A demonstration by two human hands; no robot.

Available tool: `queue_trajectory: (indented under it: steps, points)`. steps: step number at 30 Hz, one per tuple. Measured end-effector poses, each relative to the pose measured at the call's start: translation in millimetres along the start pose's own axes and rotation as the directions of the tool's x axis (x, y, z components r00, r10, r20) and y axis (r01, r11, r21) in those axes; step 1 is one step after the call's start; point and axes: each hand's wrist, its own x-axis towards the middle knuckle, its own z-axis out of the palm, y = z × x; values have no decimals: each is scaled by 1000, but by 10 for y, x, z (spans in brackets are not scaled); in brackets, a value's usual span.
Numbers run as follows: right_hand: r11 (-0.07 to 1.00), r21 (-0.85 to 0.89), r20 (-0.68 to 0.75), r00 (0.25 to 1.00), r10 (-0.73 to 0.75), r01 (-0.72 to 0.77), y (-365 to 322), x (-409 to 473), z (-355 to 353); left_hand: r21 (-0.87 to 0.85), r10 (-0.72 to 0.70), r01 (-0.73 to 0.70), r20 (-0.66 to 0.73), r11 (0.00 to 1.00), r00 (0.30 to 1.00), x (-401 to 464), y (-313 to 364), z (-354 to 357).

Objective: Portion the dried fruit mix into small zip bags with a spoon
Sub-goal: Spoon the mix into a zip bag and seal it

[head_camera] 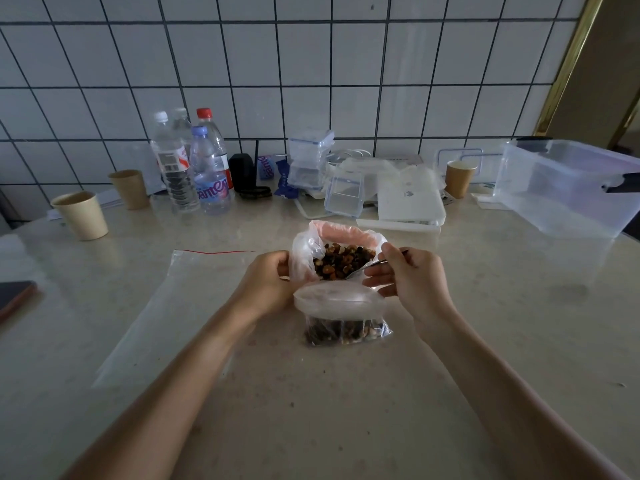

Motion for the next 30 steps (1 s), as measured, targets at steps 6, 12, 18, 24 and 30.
queue_trajectory:
  steps: [6, 12, 18, 24, 30]
  points:
    - [999, -40, -45, 998, -36, 34, 9, 27, -22, -140, -147, 155, 66, 978, 987, -41, 63, -34]
    - [989, -121, -71, 993, -90, 81, 29, 22, 20, -236, -209, 242, 158, 941, 965, -59, 64, -34]
    - [966, -211, -41, 986, -159, 147, 63, 14, 109, -248, -173, 205, 147, 947, 974, -58, 59, -18]
    - [988, -151, -65, 996, -53, 42, 137, 47, 114, -269, -159, 183, 109, 946, 981, -60, 75, -12]
    - [1000, 20, -53, 998, 15, -14, 38, 46, 46, -265, -187, 197, 62, 944, 980, -73, 128, -88]
